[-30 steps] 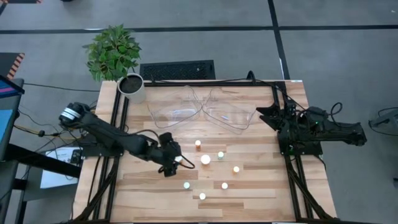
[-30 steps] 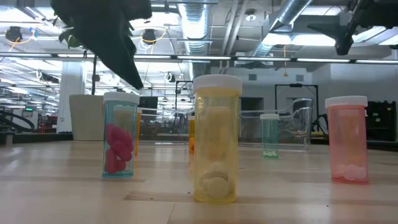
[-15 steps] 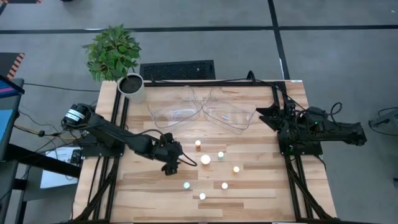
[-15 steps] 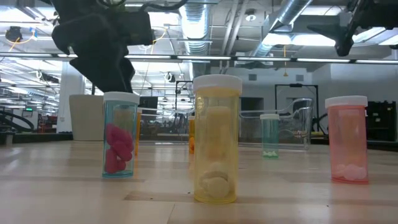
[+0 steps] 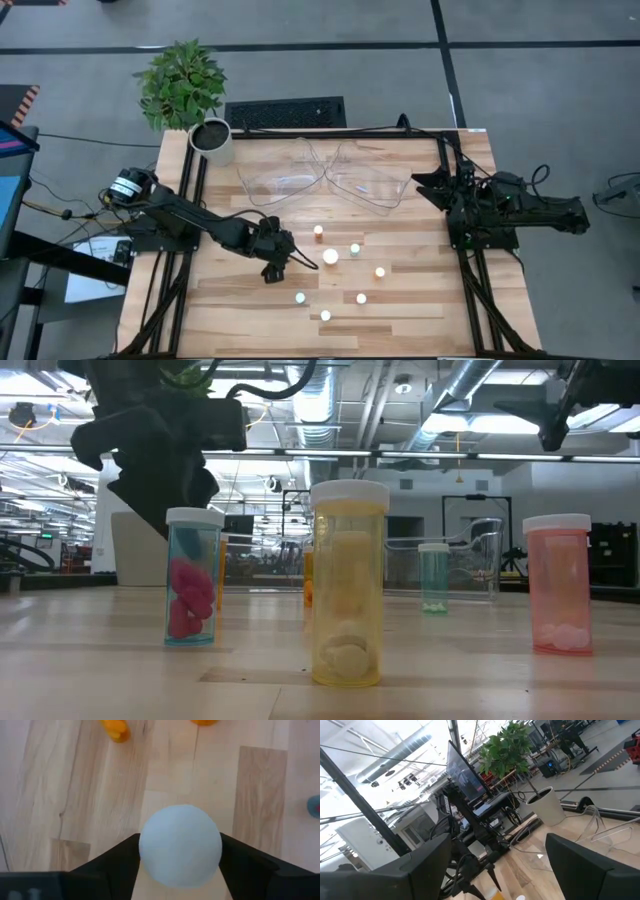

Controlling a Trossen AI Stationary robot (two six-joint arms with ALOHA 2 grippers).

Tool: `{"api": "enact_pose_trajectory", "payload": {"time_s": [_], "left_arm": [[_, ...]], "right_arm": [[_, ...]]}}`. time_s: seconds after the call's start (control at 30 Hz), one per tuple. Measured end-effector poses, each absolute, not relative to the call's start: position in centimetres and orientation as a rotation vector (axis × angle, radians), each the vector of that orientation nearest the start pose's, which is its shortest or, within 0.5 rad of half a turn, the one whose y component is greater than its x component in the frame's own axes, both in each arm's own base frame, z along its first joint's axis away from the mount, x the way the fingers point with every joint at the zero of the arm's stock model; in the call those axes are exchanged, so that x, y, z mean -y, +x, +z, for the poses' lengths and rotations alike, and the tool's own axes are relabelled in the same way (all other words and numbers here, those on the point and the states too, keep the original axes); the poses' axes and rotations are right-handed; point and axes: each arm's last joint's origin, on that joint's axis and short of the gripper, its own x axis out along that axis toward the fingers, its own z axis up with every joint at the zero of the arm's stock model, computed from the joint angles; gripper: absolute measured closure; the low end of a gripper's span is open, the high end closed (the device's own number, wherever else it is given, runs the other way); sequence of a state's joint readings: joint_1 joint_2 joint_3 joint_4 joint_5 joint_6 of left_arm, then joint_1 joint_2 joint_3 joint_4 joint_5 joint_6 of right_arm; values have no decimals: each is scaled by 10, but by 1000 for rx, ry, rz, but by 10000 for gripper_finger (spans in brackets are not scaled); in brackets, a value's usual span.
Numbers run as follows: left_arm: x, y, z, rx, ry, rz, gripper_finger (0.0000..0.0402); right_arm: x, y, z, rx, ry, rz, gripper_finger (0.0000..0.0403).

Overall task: Pick and place medicine bottles into bin by pill shape (circle, oval)
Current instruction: Put the left orange capsule bottle into the left transparent bin

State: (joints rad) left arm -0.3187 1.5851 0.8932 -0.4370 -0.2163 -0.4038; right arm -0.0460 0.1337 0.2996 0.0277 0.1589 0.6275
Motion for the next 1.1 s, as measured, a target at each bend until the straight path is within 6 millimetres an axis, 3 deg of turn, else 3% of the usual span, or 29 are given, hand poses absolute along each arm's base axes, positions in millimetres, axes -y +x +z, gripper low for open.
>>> {"api": "enact_pose_trajectory", "payload": {"time_s": [0.2, 0.47, 0.57, 0.7, 0.87, 1.0, 1.1], "left_arm": [[86, 279, 171, -1076, -63, 132, 203], [85, 279, 172, -1071, -93, 148, 194], [85, 279, 181, -1040, -133, 157, 200], [81, 283, 208, -970, -190, 176, 204], [63, 290, 263, -869, -208, 291, 193], [34, 296, 312, -795, -147, 416, 192], [4, 301, 337, -752, -111, 489, 194]], "right_arm": [[8, 84, 256, 247, 634, -138, 69], [8, 85, 254, 221, 634, -146, 69], [8, 85, 254, 219, 634, -146, 69], [8, 85, 254, 217, 634, -147, 69], [9, 85, 254, 217, 634, -147, 69], [8, 85, 254, 216, 634, -148, 69], [8, 85, 253, 215, 634, -148, 69]]}}
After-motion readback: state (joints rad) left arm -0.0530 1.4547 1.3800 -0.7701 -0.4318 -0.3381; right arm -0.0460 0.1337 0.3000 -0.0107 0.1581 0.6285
